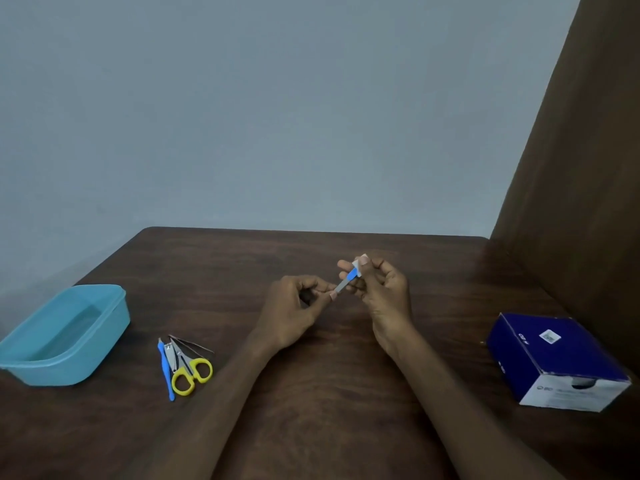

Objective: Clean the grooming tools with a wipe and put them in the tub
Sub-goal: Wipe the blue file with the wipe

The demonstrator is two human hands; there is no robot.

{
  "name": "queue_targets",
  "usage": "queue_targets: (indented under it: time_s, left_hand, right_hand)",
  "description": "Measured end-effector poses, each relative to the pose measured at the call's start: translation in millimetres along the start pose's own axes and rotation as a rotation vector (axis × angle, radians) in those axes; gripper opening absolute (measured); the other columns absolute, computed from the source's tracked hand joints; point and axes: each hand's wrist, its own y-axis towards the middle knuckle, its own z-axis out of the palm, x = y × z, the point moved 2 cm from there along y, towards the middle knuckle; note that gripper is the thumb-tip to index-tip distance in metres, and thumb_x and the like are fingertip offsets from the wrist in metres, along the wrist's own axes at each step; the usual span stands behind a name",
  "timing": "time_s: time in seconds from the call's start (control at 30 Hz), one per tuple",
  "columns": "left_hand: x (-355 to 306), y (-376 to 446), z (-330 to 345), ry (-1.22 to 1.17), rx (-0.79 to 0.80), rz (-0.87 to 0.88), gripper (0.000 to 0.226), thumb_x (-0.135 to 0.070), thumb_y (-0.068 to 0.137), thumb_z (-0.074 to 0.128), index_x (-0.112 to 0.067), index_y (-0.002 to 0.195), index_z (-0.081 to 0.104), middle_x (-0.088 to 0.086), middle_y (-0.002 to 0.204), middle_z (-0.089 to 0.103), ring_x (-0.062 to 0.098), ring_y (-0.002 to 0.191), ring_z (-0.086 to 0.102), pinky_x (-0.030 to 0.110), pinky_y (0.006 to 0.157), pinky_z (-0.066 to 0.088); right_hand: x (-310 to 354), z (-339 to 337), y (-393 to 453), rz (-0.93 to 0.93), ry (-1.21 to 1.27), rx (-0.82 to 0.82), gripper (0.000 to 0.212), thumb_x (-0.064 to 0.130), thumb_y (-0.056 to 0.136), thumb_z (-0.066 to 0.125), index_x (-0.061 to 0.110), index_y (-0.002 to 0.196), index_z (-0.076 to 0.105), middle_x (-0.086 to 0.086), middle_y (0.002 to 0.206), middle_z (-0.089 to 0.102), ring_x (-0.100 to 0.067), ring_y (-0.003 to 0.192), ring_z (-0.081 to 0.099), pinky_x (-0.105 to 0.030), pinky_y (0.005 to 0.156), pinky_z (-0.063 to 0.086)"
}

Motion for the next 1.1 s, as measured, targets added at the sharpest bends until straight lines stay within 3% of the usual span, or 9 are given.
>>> queue_targets:
  time_s: [0.23,0.3,0.4,0.47,0.6,0.67,0.77,0.9,1.1]
  left_hand:
    - [0.1,1.3,-0.1,0.017,-0.040,-0.027,0.006,-0.024,0.095,0.079,-0.028,0.096,0.084,-0.010,0.082,0.079,0.014,0.071,0.073,0.040,0.070,0.060]
    - [-1.8,1.3,0.0,0.032,-0.033,-0.014,0.006,-0.026,0.096,0.079,-0.028,0.098,0.084,-0.011,0.084,0.079,0.012,0.071,0.072,0.038,0.070,0.059]
    - [-3.6,0.9,-0.4,0.021,-0.008,-0.002,0.008,-0.024,0.097,0.078,-0.026,0.103,0.084,-0.014,0.086,0.079,0.007,0.075,0.072,0.021,0.065,0.056]
    - [-4.1,-0.3,0.0,0.030,-0.002,-0.003,0.008,-0.023,0.097,0.078,-0.025,0.102,0.084,-0.016,0.084,0.078,0.005,0.073,0.072,0.014,0.064,0.052]
    - [-3.2,0.9,0.1,0.046,0.004,-0.010,0.008,-0.025,0.097,0.078,-0.028,0.102,0.084,-0.016,0.086,0.079,0.005,0.075,0.072,0.022,0.065,0.057]
    - [-3.0,1.0,-0.1,0.064,-0.010,-0.008,0.008,-0.026,0.097,0.078,-0.029,0.101,0.084,-0.016,0.086,0.079,0.006,0.075,0.072,0.025,0.065,0.058]
    - [-5.8,-2.2,0.0,0.182,-0.073,0.048,0.004,-0.030,0.094,0.079,-0.033,0.097,0.081,-0.019,0.084,0.074,0.004,0.074,0.069,0.025,0.061,0.055]
    - [-15.6,-8.2,3.3,0.532,-0.173,0.177,0.008,-0.038,0.093,0.075,-0.034,0.087,0.070,-0.016,0.082,0.063,0.005,0.070,0.061,0.026,0.053,0.045]
    - [-20.3,-11.2,6.2,0.645,-0.214,0.264,0.010,-0.037,0.090,0.071,-0.031,0.084,0.065,-0.008,0.081,0.057,0.017,0.068,0.062,0.025,0.049,0.038]
  right_hand:
    - [-1.8,2.9,1.8,0.035,0.067,0.052,0.013,0.000,0.105,0.059,0.003,0.116,0.066,-0.015,0.109,0.081,-0.024,0.097,0.079,-0.028,0.076,0.062]
    - [-0.8,2.9,1.0,0.030,0.055,0.039,0.010,0.003,0.105,0.061,0.003,0.113,0.067,-0.014,0.108,0.081,-0.024,0.099,0.079,-0.027,0.076,0.062]
    - [-0.4,1.3,0.9,0.029,0.024,0.018,0.013,0.016,0.106,0.064,0.005,0.111,0.069,-0.011,0.107,0.082,-0.023,0.102,0.080,-0.027,0.078,0.062]
    - [-0.2,1.0,0.4,0.030,0.023,0.001,0.010,0.014,0.103,0.068,0.005,0.108,0.070,-0.011,0.104,0.082,-0.023,0.102,0.080,-0.028,0.078,0.063]
    - [-1.0,-1.4,-0.4,0.025,-0.024,-0.015,0.018,0.006,0.088,0.084,0.008,0.102,0.073,-0.011,0.104,0.082,-0.024,0.102,0.079,-0.041,0.090,0.063]
    - [-0.9,-2.4,-0.3,0.035,-0.043,-0.010,0.022,0.007,0.086,0.087,0.008,0.105,0.074,-0.010,0.102,0.083,-0.024,0.100,0.079,-0.041,0.092,0.063]
    - [-1.3,-3.6,-0.7,0.042,-0.036,-0.040,0.023,0.006,0.090,0.083,0.003,0.110,0.074,-0.010,0.100,0.083,-0.024,0.098,0.080,-0.034,0.086,0.065]
    - [-3.6,-1.4,1.2,0.069,0.019,-0.053,0.015,0.006,0.101,0.069,-0.002,0.114,0.070,-0.015,0.104,0.082,-0.027,0.096,0.081,-0.031,0.079,0.065]
    - [-0.4,-2.4,1.4,0.105,0.066,-0.073,0.021,0.021,0.107,0.063,0.002,0.106,0.072,-0.016,0.097,0.082,-0.026,0.087,0.081,-0.027,0.071,0.064]
